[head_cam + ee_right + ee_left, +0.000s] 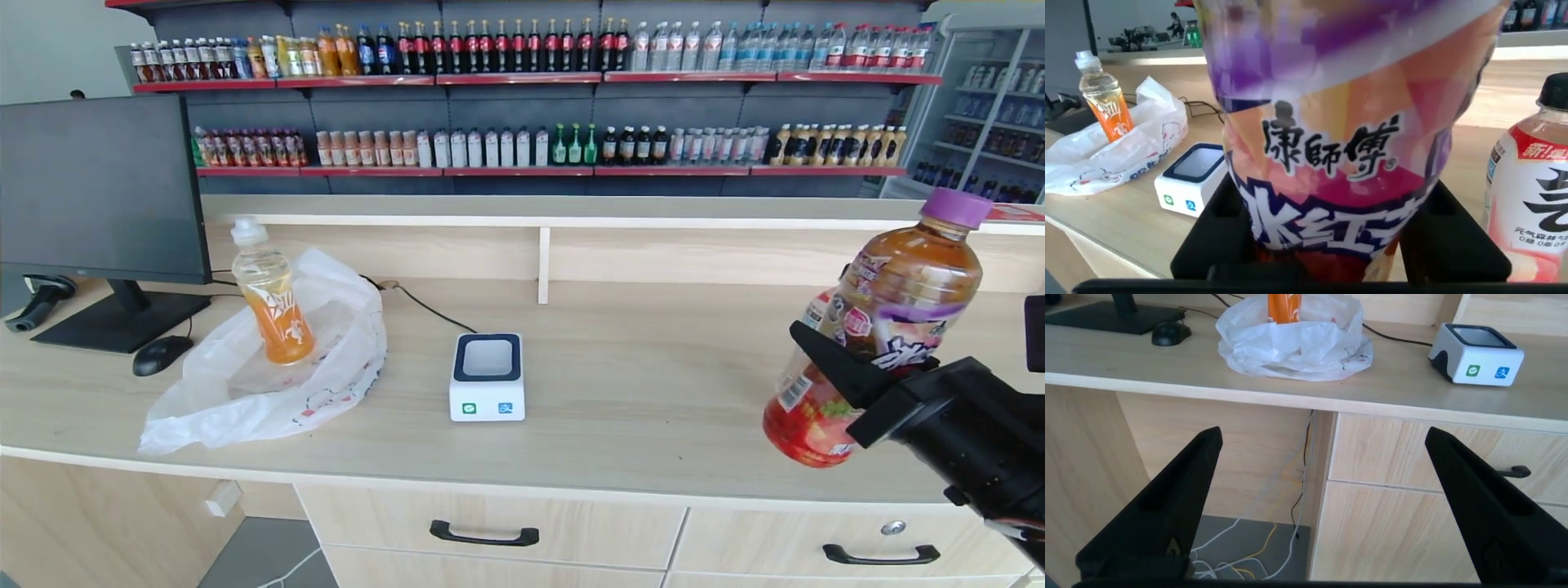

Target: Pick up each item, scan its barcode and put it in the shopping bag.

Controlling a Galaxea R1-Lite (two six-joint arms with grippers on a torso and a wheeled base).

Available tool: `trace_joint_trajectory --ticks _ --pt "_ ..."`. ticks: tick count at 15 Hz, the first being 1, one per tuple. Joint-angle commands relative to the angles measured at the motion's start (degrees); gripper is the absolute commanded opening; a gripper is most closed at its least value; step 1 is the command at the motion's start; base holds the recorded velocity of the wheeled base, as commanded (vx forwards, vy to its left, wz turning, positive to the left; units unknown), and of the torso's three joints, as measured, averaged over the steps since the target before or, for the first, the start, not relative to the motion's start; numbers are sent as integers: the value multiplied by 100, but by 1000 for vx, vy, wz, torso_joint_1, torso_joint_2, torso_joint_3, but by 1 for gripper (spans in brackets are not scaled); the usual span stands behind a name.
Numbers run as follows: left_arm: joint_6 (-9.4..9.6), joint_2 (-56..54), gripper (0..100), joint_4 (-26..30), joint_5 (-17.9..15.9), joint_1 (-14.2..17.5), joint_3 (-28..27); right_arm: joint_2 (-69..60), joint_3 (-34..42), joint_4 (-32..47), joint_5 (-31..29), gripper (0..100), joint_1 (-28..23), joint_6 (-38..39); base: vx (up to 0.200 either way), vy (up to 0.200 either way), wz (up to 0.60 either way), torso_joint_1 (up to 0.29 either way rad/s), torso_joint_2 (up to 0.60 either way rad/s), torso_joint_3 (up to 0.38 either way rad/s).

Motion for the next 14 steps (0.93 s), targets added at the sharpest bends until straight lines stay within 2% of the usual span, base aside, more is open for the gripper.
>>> trace_joint_trajectory --ticks 1,2,7,14 --pt "-21 -2 100 -5 1 0 0 -90 10 -12 -4 0 -49 38 0 200 0 2 2 2" --pt "-56 -2 100 -5 9 0 -9 -98 10 -12 5 0 -66 38 0 200 0 -2 2 7" --pt "-47 -2 100 -5 9 0 -9 -90 -43 -12 5 0 -49 30 0 200 -600 5 4 0" --pt "-47 -2 100 -5 9 0 0 -63 -69 -12 5 0 -49 -14 0 200 0 4 0 3"
